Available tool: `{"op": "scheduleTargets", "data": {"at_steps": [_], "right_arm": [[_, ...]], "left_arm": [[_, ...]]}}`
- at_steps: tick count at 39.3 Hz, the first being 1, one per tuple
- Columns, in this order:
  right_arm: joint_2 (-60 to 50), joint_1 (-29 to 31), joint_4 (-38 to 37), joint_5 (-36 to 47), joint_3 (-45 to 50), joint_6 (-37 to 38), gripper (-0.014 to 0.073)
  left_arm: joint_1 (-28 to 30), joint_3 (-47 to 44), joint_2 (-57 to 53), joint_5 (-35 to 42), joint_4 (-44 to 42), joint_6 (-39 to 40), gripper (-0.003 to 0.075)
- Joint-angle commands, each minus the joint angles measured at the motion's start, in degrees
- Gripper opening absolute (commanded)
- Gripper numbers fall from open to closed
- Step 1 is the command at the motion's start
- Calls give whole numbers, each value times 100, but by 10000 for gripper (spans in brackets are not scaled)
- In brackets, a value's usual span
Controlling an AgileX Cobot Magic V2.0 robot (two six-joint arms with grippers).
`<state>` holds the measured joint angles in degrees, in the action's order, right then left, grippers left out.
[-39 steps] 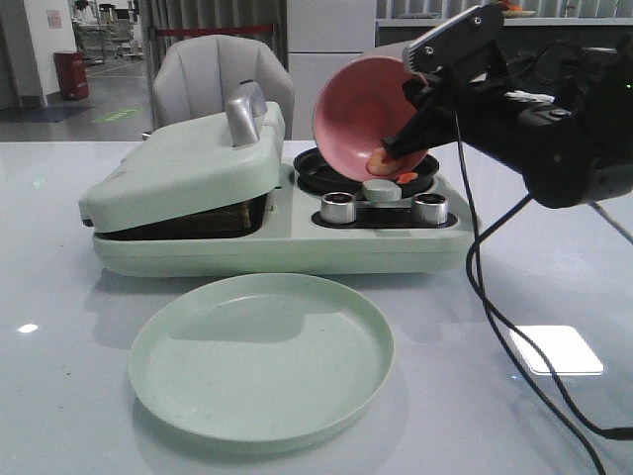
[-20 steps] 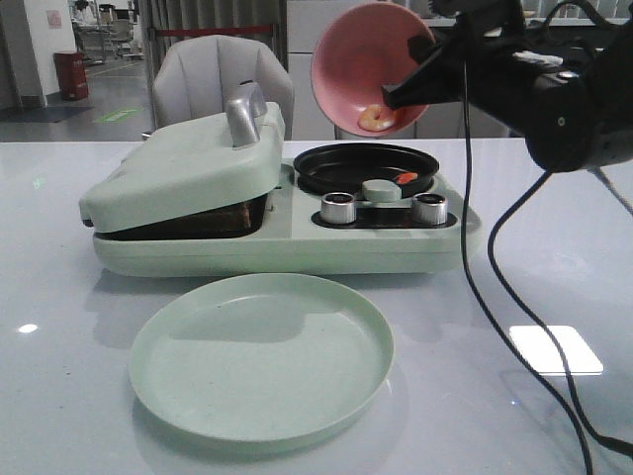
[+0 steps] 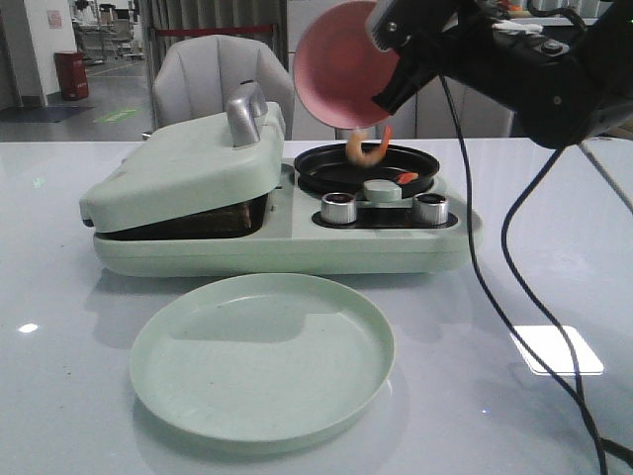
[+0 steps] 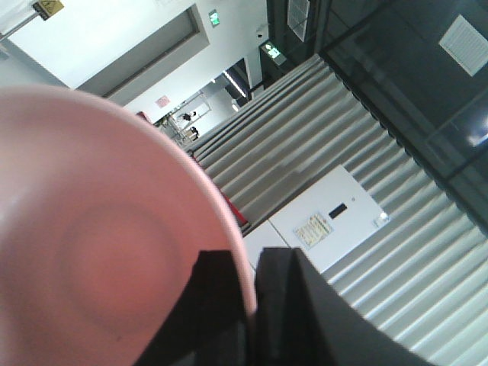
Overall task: Make breakfast with bread and shrimp
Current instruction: 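Tilt the pink bowl with the right gripper to pour shrimp into pan, then carry the empty pink bowl back and lower it onto the table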
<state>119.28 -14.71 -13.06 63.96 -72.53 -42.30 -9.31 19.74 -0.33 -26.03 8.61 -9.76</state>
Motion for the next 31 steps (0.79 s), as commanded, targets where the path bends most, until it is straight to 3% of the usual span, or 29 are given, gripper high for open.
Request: {"op": "scheduleTargets", "data": {"at_steps": [1,9,14,31], "right_arm": [[-409,0,650,176,-331,847,140],[-436,26,2507,-1105,-670,3392,140],[-633,47,2630,-2067,-693,4269,140],[-2097,616,2612,-6732,-693,4510,140]], "left_arm": [[-39,151,-86,408,68,69,115],[-39,151,-86,408,68,69,114],[-39,151,-86,408,68,69,114],[-39,151,-86,408,68,69,114]]}}
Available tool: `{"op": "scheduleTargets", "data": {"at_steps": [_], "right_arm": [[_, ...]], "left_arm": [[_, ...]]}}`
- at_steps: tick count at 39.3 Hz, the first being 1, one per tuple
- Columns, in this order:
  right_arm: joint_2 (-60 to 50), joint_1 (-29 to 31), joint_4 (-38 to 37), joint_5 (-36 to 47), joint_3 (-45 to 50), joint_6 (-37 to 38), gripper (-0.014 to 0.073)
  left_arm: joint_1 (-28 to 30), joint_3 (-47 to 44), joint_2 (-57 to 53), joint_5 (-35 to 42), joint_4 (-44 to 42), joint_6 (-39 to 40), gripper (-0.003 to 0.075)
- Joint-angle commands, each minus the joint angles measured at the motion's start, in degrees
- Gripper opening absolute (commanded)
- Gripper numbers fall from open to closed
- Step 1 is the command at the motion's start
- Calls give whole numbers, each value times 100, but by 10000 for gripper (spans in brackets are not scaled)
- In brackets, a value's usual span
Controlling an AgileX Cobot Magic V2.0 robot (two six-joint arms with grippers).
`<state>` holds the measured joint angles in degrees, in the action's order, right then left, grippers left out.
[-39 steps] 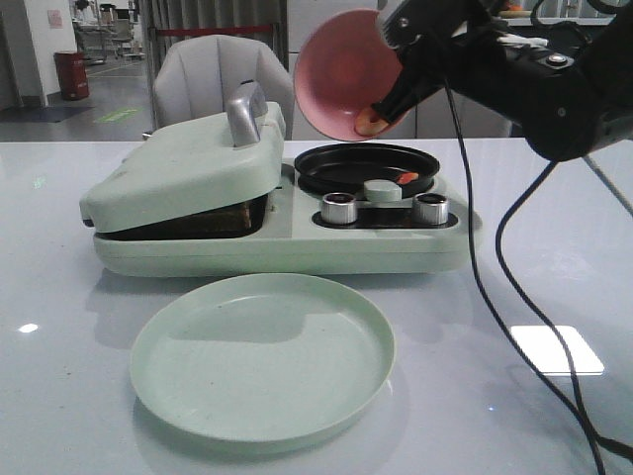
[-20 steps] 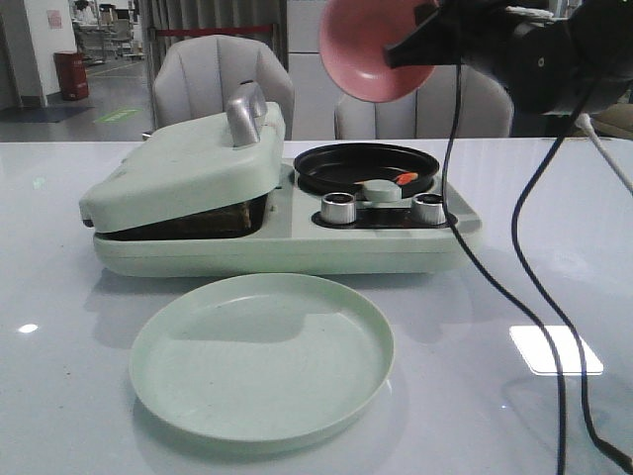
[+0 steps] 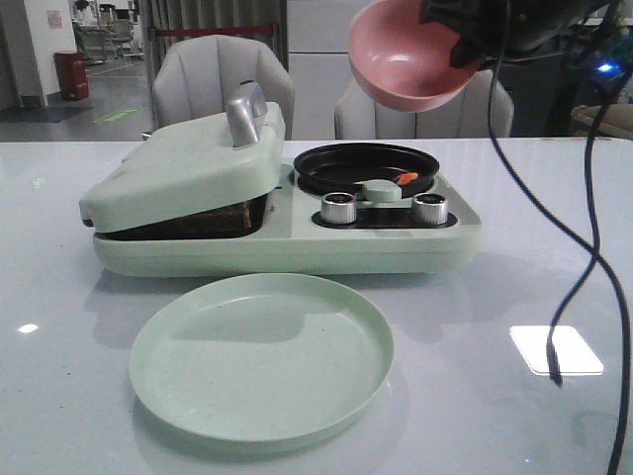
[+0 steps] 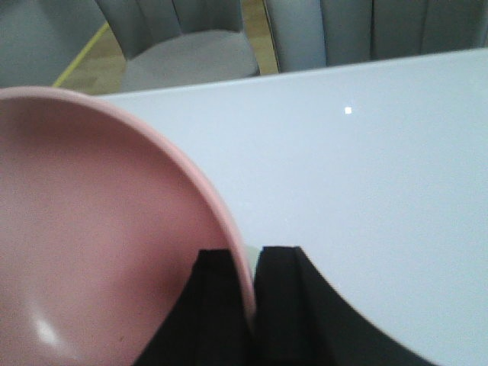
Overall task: Make breakfast with bread and shrimp
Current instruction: 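Carry the empty pink bowl back and lower it onto the table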
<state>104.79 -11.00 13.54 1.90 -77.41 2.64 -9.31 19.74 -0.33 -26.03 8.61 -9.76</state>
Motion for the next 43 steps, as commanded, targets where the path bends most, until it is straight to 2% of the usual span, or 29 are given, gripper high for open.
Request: {"op": "scheduleTargets", "data": {"at_steps": [1,10,19,25,43], "right_arm": [[-712,314,-62,-740,-204,16,140],[-986,1122,-73,-2600,-204,16,140],[-946,1640,-68,-3900,-169,-308,140],[-809,1674,-74,-4312,-164,-630,140],[-51,1722,-81,-4773,-137,-634,140]], "left_arm": [[-39,151,-86,408,68,69,114],[-39,151,-86,408,68,69,114],[-39,151,-86,408,68,69,114],[-39,151,-86,408,68,69,114],[-39,151,-86,408,68,69,114]]}}
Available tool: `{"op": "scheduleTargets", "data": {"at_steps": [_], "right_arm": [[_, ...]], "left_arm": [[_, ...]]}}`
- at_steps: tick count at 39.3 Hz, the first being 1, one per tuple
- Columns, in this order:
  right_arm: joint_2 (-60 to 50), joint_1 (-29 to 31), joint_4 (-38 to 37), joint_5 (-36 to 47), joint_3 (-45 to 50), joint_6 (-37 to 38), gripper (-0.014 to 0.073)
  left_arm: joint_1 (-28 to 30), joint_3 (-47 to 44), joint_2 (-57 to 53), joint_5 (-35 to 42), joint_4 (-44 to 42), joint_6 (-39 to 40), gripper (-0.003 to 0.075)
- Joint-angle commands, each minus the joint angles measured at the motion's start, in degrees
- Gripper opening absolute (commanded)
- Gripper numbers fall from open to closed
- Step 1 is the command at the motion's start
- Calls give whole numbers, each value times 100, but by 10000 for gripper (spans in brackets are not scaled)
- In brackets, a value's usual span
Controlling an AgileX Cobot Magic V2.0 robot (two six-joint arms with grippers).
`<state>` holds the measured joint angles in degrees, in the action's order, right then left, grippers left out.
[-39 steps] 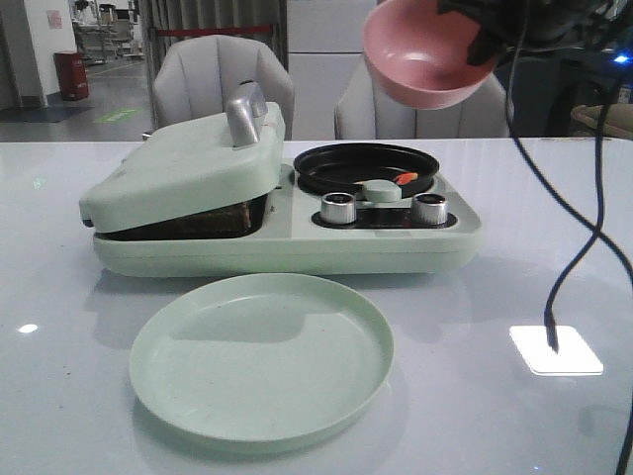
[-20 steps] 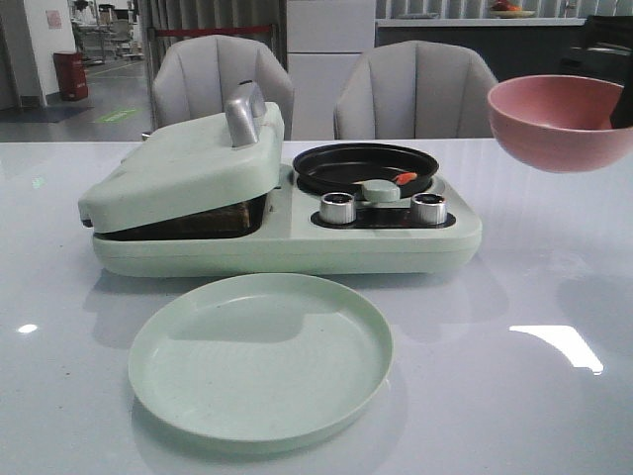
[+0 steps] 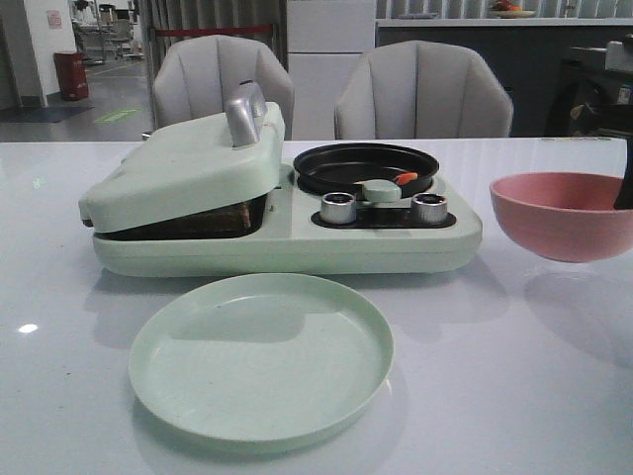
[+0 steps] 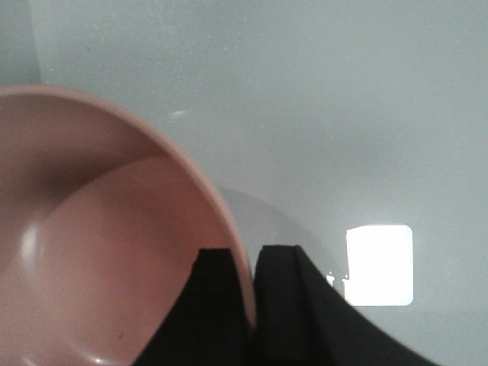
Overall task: Make breakfast with bread and shrimp
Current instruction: 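Carry the empty pink bowl back and lower it onto the table, then open the right gripper and withdraw it from the bowl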
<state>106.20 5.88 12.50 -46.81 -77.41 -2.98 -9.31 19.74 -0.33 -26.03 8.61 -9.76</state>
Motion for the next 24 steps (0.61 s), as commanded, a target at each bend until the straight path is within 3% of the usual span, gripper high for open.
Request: {"op": "scheduleTargets", "data": {"at_steps": [1,13,18,24], "right_arm": [[-171,34,23,103,-137,-73,140],[28,34,16,363,-137,-74,158],[142,17,-32,462,-137,-168,223],[228,17,-79,483,-137,-278,359]], "left_arm": [[-39,151,-86,408,68,69,114],[-39,151,-86,408,68,69,114],[-39,151,-86,408,68,69,114],[-39,151,-86,408,68,69,114]]}}
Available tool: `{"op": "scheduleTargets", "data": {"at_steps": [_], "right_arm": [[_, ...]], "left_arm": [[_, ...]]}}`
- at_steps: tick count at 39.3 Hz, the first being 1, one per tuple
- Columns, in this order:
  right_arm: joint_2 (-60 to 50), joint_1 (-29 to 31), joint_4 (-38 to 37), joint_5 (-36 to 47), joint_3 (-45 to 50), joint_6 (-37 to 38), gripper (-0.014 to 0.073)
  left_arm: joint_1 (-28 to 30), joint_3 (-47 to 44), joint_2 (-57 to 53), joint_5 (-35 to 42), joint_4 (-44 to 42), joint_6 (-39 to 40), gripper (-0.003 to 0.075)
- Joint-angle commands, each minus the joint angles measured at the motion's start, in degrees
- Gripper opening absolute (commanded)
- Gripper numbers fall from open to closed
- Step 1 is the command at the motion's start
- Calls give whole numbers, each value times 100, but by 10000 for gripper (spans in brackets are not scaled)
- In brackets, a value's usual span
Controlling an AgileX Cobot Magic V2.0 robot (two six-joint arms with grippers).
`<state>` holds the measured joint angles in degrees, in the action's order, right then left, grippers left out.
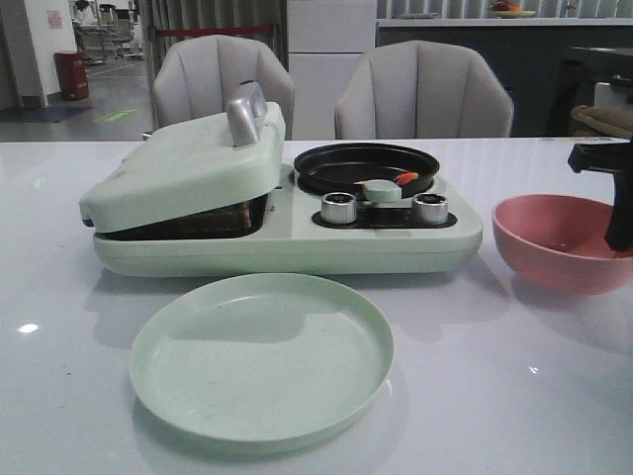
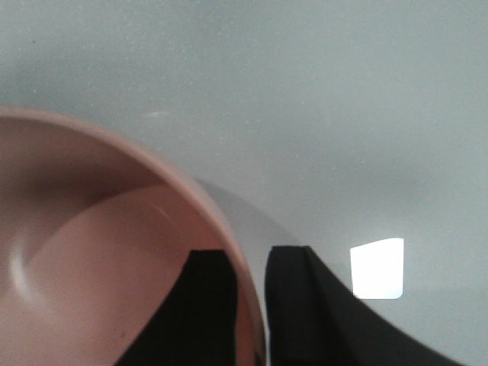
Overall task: Make breakfast with bread and shrimp
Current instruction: 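Open the right gripper and withdraw it from the bowl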
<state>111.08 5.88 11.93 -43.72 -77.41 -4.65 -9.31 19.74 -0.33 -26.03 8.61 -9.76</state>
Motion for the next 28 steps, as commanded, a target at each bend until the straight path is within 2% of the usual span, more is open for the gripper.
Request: {"op": "scheduleTargets", "data": {"at_steps": [1,5,16,21,28], "right_arm": [[-260,17,-30,146,-137,-110,382],[-314,17,-129,-39,-249,-115,449],[-1143,-70,-242,-68,-536,-275,447],[-1634,-343,-156,59,-536,-698,447],[-2348,-691,213,201,-381,-722,447]], "left_arm": [[-39,151,-86,408,68,69,114],[-39,151,-86,408,68,69,114],[-39,151,-86,408,68,69,114],[-39,151,-86,408,68,69,114],[-39,151,-86,408,68,69,114]]}}
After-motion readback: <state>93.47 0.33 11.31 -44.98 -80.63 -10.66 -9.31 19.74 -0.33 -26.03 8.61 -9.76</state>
